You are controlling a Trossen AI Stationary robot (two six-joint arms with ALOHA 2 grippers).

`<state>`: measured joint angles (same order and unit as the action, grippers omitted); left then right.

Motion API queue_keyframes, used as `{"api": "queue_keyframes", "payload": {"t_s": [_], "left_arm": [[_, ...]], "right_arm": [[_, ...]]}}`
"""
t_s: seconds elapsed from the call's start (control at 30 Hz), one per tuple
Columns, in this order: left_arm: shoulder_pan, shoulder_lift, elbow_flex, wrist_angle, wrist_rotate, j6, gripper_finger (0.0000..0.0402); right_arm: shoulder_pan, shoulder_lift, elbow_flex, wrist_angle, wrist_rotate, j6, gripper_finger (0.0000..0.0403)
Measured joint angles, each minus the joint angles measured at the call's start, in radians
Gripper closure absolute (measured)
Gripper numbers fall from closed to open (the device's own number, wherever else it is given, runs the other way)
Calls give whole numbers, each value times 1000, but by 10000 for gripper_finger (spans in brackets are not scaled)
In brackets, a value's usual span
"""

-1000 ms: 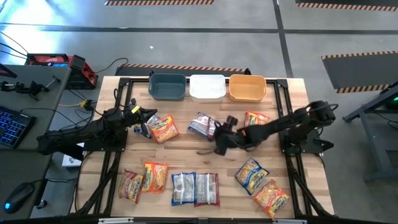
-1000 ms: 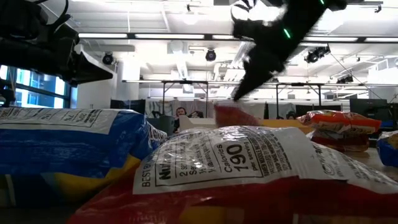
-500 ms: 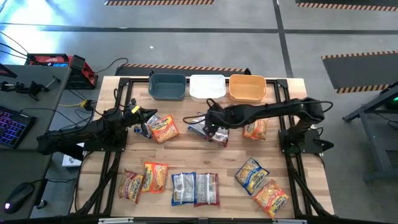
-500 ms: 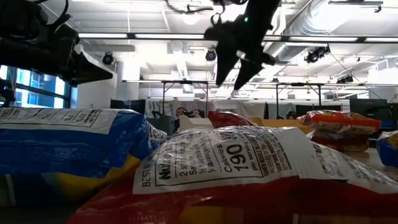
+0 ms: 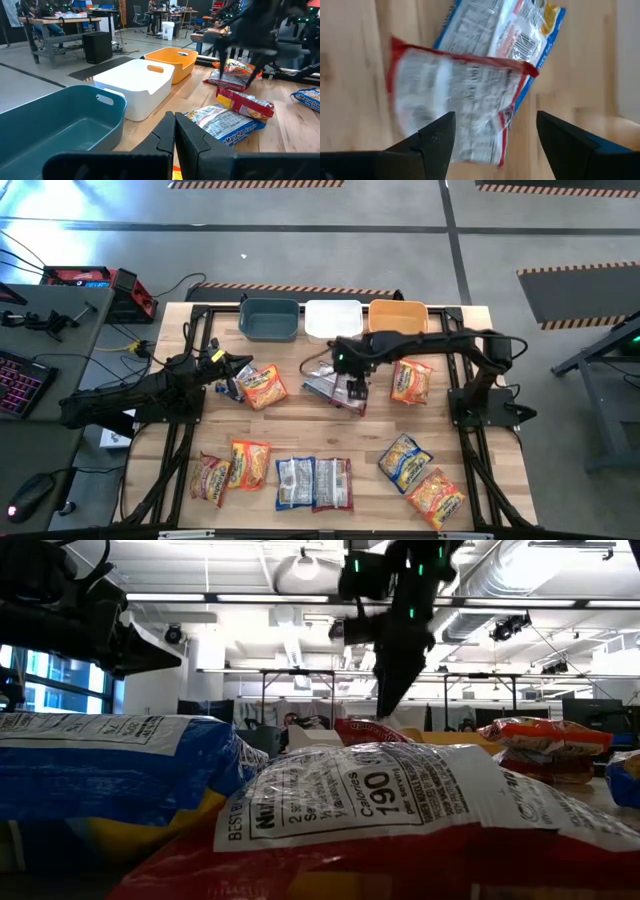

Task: Sort Maruchan noodles
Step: Put the top middle red noodle pack into the white bin

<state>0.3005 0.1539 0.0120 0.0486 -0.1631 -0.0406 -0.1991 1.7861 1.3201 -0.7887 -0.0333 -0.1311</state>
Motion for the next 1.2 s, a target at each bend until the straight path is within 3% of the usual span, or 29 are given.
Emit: {"api": "queue_keyframes", "payload": {"t_s": [0.17,0.37,0.5,0.97,1.2], "left_arm": [[0,0,0,0,0,0,401],[0,0,0,0,0,0,401],[0,0,0,0,0,0,401],[0,0,0,0,0,0,401],[0,0,0,0,0,0,401]], "right_arm": [[-122,0,-134,187,-125,-53,148],[-210,0,-245,372,-424,-63,148],[-227,-1,-292,450,-564,-59,148],[-163,-1,-353,540,-542,-26,155],[-140,1,-353,539,-531,0,227]]}}
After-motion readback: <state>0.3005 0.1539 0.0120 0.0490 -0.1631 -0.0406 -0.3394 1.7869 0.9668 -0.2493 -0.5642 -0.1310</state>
